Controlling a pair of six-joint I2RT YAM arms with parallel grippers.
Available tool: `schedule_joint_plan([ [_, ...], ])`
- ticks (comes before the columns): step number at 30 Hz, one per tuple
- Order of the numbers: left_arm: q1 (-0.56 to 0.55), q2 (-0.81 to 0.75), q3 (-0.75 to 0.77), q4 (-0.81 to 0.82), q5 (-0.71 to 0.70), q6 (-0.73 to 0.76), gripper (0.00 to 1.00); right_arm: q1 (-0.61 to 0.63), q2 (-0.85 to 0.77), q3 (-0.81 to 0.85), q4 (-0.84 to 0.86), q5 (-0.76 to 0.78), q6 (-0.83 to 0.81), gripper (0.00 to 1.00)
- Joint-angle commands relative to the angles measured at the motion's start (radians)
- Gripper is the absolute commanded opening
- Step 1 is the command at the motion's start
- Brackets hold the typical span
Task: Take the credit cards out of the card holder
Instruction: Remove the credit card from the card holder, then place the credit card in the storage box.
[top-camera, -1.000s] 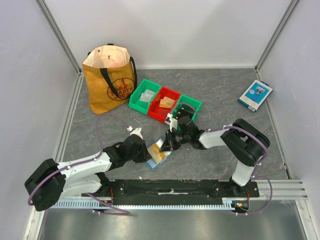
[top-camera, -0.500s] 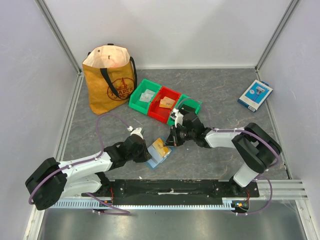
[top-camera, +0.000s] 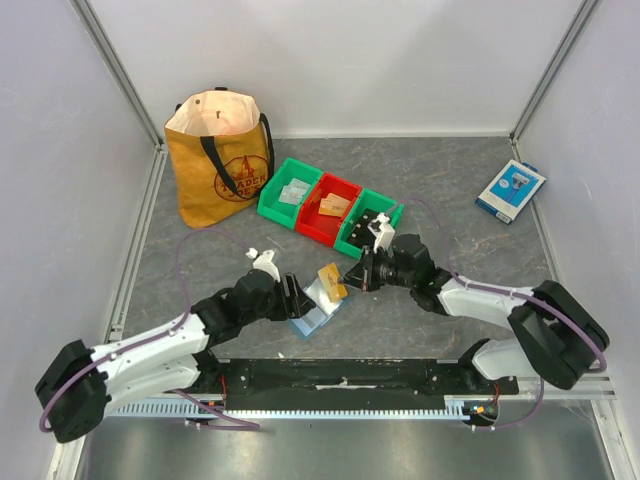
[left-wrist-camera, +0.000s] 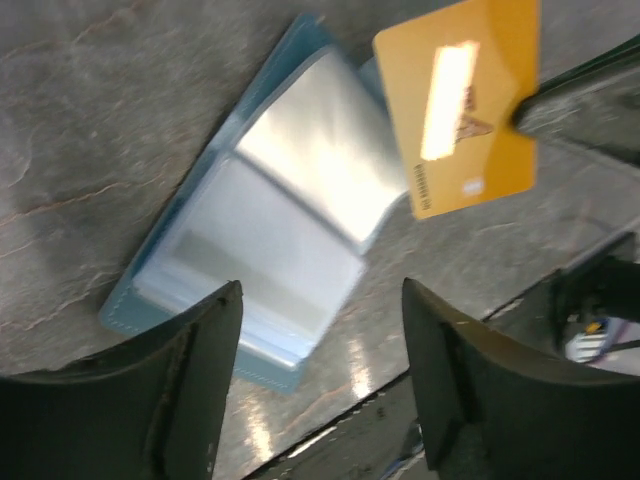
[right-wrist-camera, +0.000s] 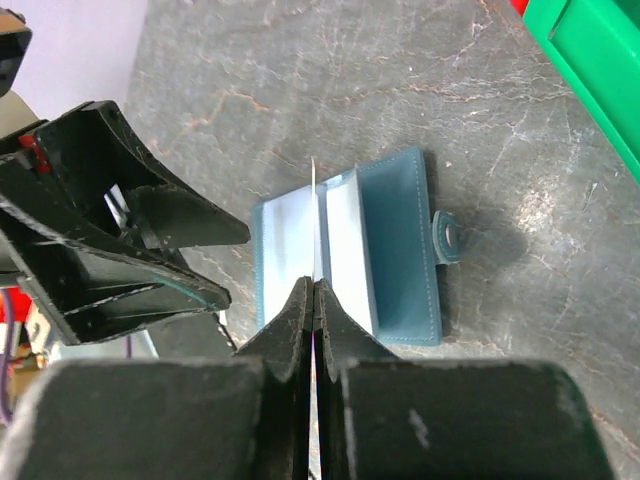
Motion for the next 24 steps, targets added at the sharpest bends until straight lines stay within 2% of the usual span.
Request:
schedule_joint_plan([
  [1, 0.003, -0.12, -0.021, 0.165, -0.029, 0.002, 0.78, 0.002, -0.109, -0.063, 0.193, 0.063, 0.153, 0.0],
  [5, 0.003, -0.203, -0.073, 0.363, -0.002, 0.011, 0.87, 0.008, -0.198, -0.124, 0.305, 0.121, 0.255, 0.0],
  [10, 0.003, -0.218, -0.093, 0.525, 0.043, 0.019, 0.87, 0.019, -0.281, -0.181, 0.423, 0.184, 0.349, 0.0],
  [24, 0.003, -0.025, -0.06, 0.843, 0.132, -0.041, 0.72, 0.067, -0.365, -0.242, 0.556, 0.27, 0.415, 0.0],
])
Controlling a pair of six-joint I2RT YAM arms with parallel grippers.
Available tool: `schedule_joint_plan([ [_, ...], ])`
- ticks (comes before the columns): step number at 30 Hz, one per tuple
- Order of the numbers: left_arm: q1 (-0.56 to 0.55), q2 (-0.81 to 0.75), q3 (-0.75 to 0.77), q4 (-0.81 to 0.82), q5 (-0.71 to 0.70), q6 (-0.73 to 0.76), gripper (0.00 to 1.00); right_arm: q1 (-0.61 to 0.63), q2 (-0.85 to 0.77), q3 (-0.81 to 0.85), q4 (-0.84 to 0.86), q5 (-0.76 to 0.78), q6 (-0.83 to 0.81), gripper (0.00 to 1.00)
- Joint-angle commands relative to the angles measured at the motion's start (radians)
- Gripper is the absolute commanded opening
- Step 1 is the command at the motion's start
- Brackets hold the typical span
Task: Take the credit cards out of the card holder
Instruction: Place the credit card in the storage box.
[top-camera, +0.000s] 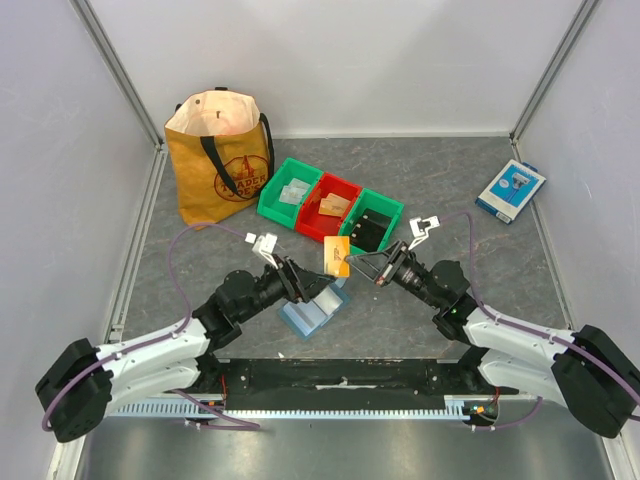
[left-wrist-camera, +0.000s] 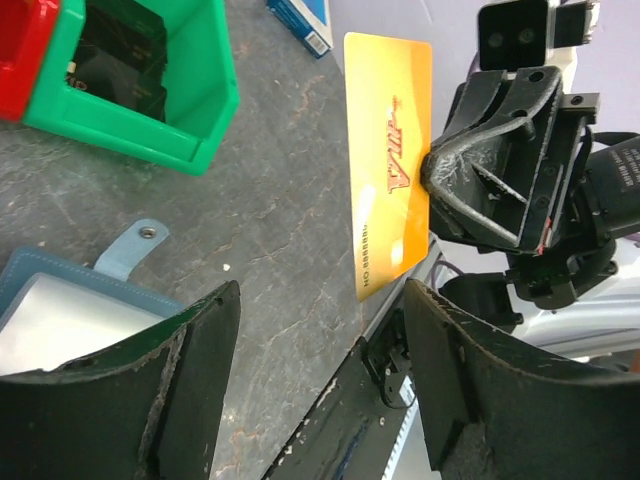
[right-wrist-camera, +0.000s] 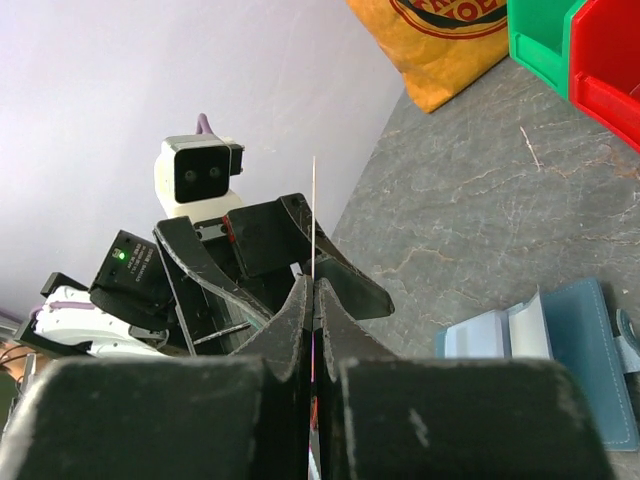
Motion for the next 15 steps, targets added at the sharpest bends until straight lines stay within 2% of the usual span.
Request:
schedule_joint_plan([
  [1, 0.003, 0.042, 0.028, 0.196, 0.032, -0.042, 0.71, 0.019, -0.022, -0.012, 0.091, 0.05, 0.023, 0.0],
  [5, 0.004, 0.08, 0.037, 0.26, 0.041, -0.058, 0.63, 0.029, -0.022, -0.015, 0.102, 0.056, 0.022, 0.0],
  [8, 0.003, 0.101, 0.048, 0.279, 0.049, -0.064, 0.53, 0.032, -0.014, -0.021, 0.127, 0.054, 0.03, 0.0],
  [10, 0.003, 0.105, 0.049, 0.285, 0.055, -0.065, 0.43, 0.034, -0.011, -0.027, 0.134, 0.056, 0.033, 0.0],
  [14, 0.003, 0.08, 0.041, 0.267, 0.043, -0.052, 0.12, 0.034, -0.018, -0.035, 0.127, 0.064, 0.027, 0.0],
  [15, 0.001, 0.068, 0.044, 0.241, 0.041, -0.038, 0.07, 0.034, -0.02, -0.035, 0.121, 0.062, 0.021, 0.01],
])
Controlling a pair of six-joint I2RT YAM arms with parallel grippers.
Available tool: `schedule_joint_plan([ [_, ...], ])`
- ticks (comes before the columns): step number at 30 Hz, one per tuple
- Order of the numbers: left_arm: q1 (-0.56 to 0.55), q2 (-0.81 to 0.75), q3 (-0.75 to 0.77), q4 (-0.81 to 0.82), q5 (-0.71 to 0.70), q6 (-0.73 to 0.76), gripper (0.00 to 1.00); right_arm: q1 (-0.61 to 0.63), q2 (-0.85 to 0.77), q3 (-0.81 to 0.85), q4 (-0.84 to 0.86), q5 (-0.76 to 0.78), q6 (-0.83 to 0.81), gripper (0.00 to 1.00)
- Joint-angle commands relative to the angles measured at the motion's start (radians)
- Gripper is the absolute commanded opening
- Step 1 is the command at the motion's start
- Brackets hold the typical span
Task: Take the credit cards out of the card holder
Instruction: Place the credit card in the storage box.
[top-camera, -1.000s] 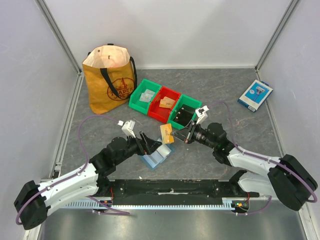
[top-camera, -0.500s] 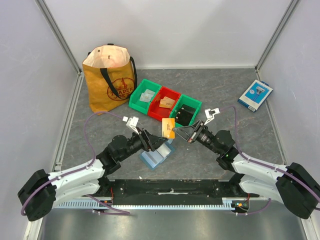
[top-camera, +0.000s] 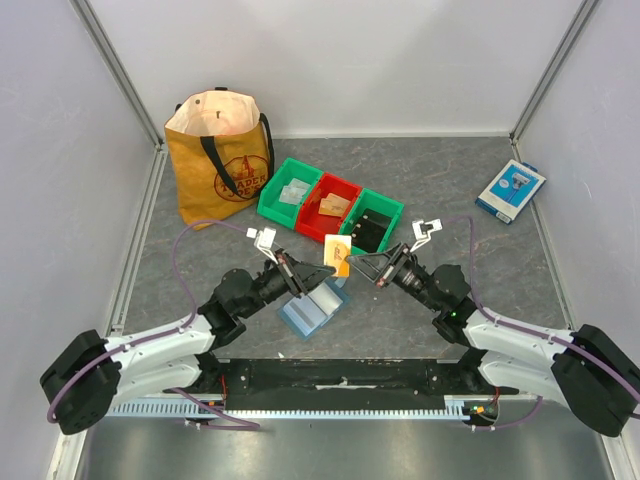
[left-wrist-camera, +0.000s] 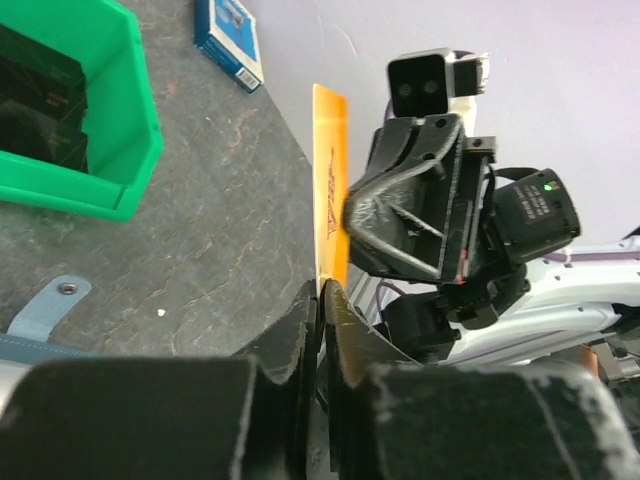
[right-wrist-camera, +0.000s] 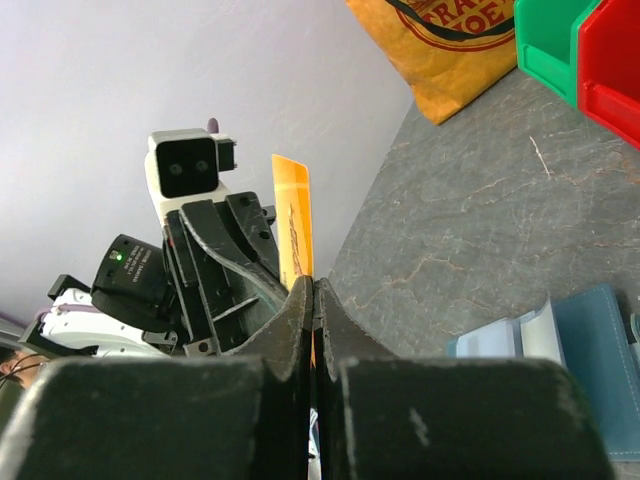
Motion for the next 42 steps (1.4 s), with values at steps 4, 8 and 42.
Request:
schedule_joint_plan([
  [4, 0.003, -0.095, 0.067, -0.148, 0.022, 0.102, 0.02, 0.005, -0.061, 0.012, -0.046, 0.028, -0.083, 0.29],
  [8, 0.006, -0.155, 0.162, -0.453, 0.031, 0.238, 0.02, 0.005, -0.157, 0.118, -0.34, 0.031, -0.296, 0.53],
  [42, 0.011, 0.024, 0.805, -1.468, 0.514, 1.064, 0.02, 0.005, 0.05, 0.819, -1.383, -0.676, -1.3, 0.53],
])
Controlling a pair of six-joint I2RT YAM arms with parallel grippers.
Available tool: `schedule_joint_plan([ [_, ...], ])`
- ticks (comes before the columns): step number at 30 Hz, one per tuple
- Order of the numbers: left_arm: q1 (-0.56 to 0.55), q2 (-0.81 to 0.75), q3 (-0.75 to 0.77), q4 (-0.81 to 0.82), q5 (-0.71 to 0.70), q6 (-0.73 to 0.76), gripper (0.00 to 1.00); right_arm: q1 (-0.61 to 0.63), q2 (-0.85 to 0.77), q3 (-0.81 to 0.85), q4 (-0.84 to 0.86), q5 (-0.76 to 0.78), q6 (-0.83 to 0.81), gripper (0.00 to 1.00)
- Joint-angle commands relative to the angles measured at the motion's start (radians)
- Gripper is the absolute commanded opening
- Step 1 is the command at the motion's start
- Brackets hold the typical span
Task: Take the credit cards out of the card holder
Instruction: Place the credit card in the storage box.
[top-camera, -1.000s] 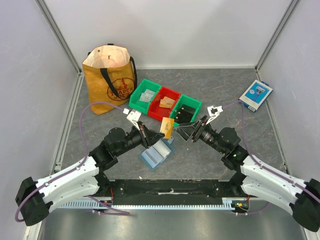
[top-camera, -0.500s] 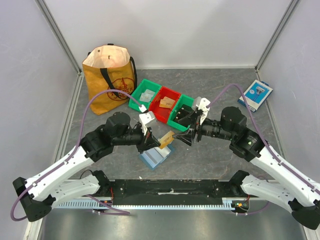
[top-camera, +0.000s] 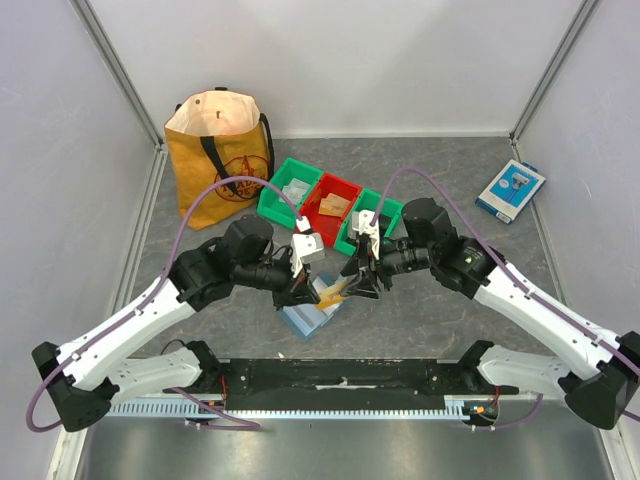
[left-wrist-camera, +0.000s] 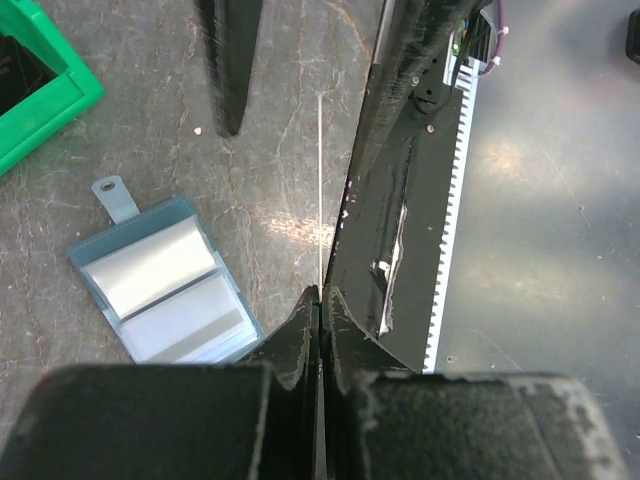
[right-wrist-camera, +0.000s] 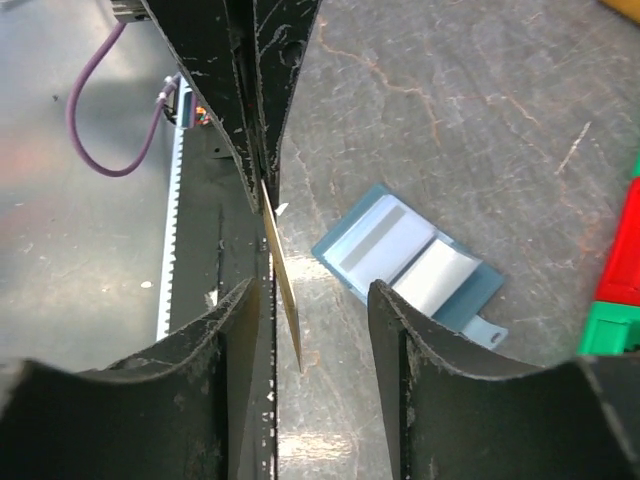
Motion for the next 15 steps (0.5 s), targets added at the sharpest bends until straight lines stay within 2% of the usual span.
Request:
schedule_joint_plan([
  [1, 0.004, 0.016, 0.047, -0.021, 0.064, 0.06, 0.02, 0.004, 0.011, 0.046, -0.015, -0.074, -0.041, 0.44],
  [4, 0.002, 0.025, 0.044, -0.019, 0.049, 0.063, 0.02, 0.003, 0.019, 0.046, -0.012, -0.071, -0.038, 0.13],
  [6, 0.004, 0.026, 0.039, -0.016, 0.022, 0.058, 0.02, 0.003, 0.026, 0.045, -0.011, -0.045, -0.03, 0.0],
  [8, 0.004, 0.017, 0.026, 0.004, -0.062, 0.037, 0.06, 0.001, 0.034, 0.039, -0.002, -0.012, -0.019, 0.0],
  [9, 0.004, 0.011, 0.013, 0.022, -0.113, 0.021, 0.12, 0.0, 0.038, 0.039, 0.006, 0.004, -0.01, 0.0],
  [13, 0.033, -0.03, -0.045, 0.097, -0.363, -0.064, 0.53, -0.025, 0.068, 0.034, 0.056, 0.063, 0.053, 0.0],
  [15, 0.091, -0.049, -0.062, 0.122, -0.419, -0.11, 0.66, -0.046, 0.089, 0.034, 0.081, 0.1, 0.079, 0.0],
])
